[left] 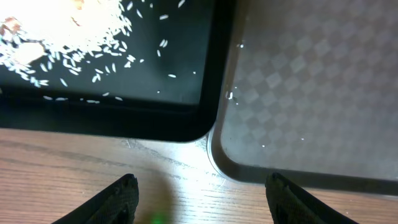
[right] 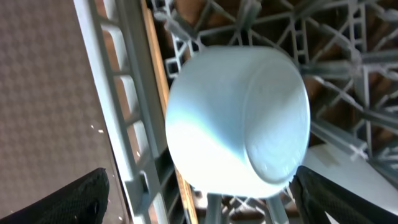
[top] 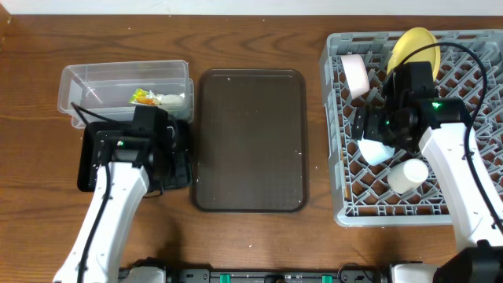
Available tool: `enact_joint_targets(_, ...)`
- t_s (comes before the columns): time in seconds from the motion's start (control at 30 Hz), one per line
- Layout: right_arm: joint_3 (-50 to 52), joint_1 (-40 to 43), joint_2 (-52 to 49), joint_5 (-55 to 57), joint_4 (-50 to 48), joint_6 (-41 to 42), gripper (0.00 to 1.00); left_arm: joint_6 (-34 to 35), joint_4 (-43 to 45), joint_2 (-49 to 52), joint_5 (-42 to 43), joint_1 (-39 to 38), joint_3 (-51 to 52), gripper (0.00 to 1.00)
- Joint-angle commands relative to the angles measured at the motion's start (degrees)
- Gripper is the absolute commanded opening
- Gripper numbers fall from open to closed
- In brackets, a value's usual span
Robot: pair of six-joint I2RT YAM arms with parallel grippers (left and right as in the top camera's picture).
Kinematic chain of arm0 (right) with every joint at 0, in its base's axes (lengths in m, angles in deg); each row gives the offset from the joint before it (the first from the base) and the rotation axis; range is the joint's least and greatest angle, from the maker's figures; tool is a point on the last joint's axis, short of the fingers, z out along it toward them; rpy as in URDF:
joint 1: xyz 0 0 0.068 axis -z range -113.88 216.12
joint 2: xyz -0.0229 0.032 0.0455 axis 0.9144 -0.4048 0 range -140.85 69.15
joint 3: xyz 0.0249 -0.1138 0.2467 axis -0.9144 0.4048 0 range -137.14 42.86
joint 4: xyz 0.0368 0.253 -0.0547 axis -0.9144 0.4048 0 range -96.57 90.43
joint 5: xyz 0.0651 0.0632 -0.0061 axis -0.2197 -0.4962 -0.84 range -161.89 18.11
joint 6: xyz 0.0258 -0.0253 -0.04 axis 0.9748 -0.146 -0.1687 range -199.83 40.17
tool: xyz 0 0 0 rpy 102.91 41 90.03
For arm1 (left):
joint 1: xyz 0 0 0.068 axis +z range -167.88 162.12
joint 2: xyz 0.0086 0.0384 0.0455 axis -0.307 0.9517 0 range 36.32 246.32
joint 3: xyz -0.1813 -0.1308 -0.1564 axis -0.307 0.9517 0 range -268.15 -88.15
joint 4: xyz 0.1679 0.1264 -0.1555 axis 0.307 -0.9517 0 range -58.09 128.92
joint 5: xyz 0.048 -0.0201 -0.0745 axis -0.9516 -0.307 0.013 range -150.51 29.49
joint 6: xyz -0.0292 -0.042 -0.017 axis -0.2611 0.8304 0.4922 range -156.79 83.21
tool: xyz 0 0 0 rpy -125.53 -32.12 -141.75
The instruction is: Sort waste into correct bins and load items into the dishwasher rack
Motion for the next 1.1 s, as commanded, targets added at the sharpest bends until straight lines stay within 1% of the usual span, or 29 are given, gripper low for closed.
enact_joint_targets(0.0, 0.17, -1.64, 3.91, 2.64, 0.2, -0.7, 0.95, -1.01, -0.26, -5.7, -0.09, 0.24, -0.24, 0.68)
enact_joint_targets(0.1, 3.23, -4.33, 8.79, 6.84, -2.54, -0.7, 0.99, -1.01, 0.76, -12.2, -0.09, 0.24, 0.94, 0.69)
enact_joint_targets(0.13, 4.61, -5.31, 10.73, 7.96, -3.93, -0.7, 0.99, -1.01, 1.44, -14.73, -0.09, 0.24, 1.6, 0.74)
enact_joint_targets(0.23, 10.69, -8.79, 18.58, 10.4, -9.97, -0.79, 0.99, -1.01, 4.11, -24.41, -0.13, 0.24, 4.55, 0.8)
enact_joint_targets(0.27, 12.81, -9.66, 21.16, 10.6, -11.91, -0.74, 0.99, -1.01, 4.55, -27.34, -0.22, 0.24, 5.42, 0.86)
enact_joint_targets(0.37, 20.04, -11.45, 30.05, 10.56, -17.09, -0.37, 0.99, -0.98, 5.14, -35.8, -1.68, 0.24, 8.09, 0.88)
enact_joint_targets(0.47, 25.31, -11.47, 36.74, 10.64, -19.52, -0.04, 0.99, -1.01, 5.16, -40.65, -2.71, 0.24, 8.83, 0.89)
enact_joint_targets(0.63, 29.46, -11.47, 43.08, 11.39, -18.97, -0.04, 0.99, -0.98, 5.6, -43.36, -2.69, 0.24, 8.83, 0.9)
enact_joint_targets(0.83, 29.59, -11.47, 43.32, 11.39, -13.7, -0.04, 0.99, -0.98, 5.05, -43.23, -2.69, 0.24, 8.83, 0.91)
enact_joint_targets(1.07, 29.59, -11.47, 43.23, 11.39, -10.27, -0.07, 0.99, -0.98, 5.05, -43.23, -2.69, 0.24, 8.83, 0.92)
